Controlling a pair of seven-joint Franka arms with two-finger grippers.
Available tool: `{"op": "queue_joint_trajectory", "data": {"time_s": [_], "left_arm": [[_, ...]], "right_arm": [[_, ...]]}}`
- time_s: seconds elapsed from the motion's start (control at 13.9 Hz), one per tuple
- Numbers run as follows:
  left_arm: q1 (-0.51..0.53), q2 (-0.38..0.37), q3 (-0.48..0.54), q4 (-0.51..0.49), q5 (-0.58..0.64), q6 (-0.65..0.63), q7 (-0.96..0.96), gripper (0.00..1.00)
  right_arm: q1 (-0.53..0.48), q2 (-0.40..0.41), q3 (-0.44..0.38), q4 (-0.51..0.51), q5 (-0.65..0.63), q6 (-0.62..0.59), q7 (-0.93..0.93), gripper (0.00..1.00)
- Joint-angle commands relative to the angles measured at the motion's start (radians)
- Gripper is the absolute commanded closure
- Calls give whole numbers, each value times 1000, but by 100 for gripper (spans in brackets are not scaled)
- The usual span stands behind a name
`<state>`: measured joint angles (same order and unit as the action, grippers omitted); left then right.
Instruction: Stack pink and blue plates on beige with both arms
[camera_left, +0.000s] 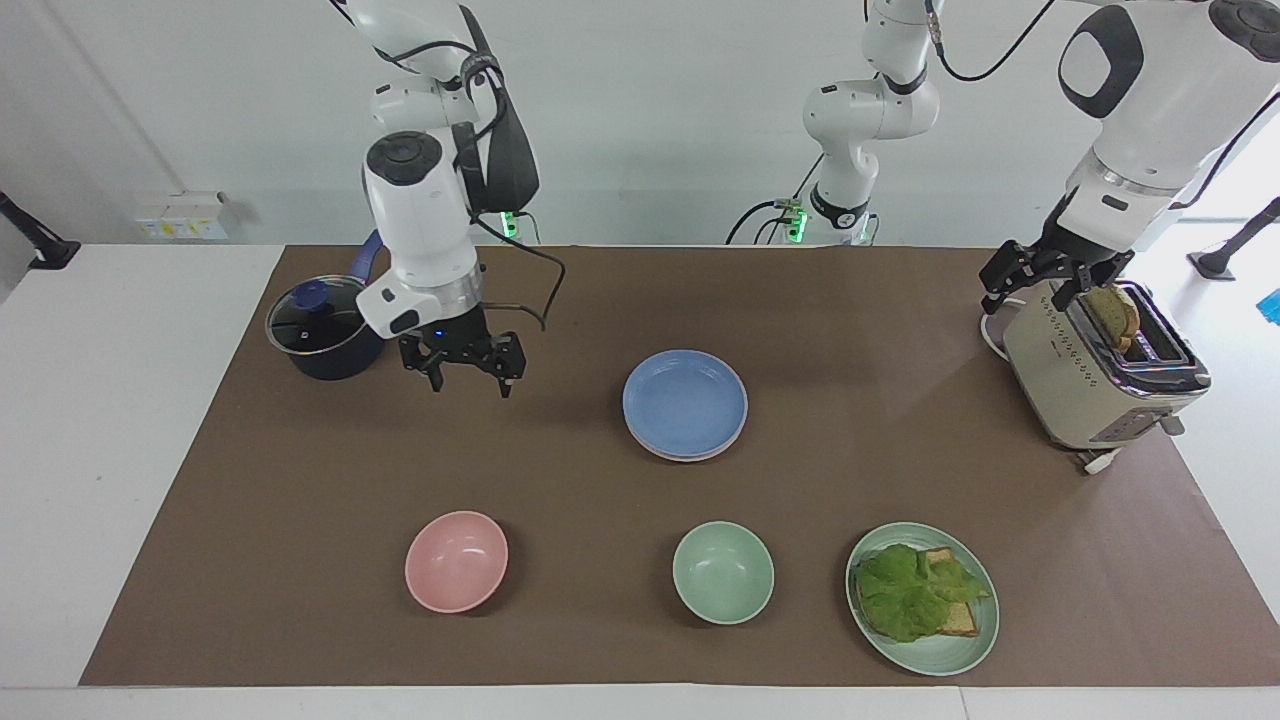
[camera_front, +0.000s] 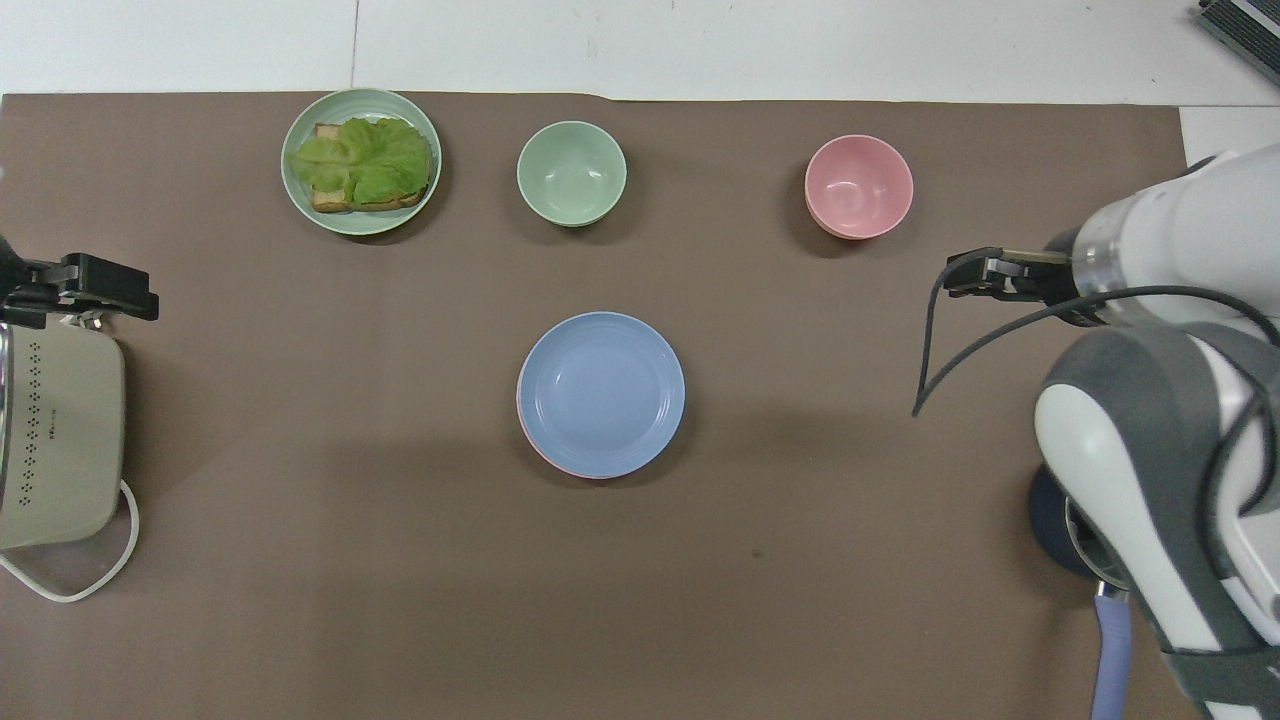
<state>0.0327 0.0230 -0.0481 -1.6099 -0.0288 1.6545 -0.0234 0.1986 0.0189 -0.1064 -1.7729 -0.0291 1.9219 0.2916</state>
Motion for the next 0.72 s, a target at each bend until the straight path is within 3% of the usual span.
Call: {"op": "queue_joint_trajectory", "data": {"time_s": [0.0, 0.29, 0.65], "left_arm": [[4, -8, -4, 1, 13, -13, -12, 0], [4, -8, -4, 1, 13, -13, -12, 0], [4, -8, -4, 1, 13, -13, -12, 0]], "right_arm": [[-59, -57, 10, 32, -9, -90, -87, 0], [-119, -56, 10, 170, 3, -285, -186, 0], [-148, -86, 8, 133, 3, -302, -189, 0]]}}
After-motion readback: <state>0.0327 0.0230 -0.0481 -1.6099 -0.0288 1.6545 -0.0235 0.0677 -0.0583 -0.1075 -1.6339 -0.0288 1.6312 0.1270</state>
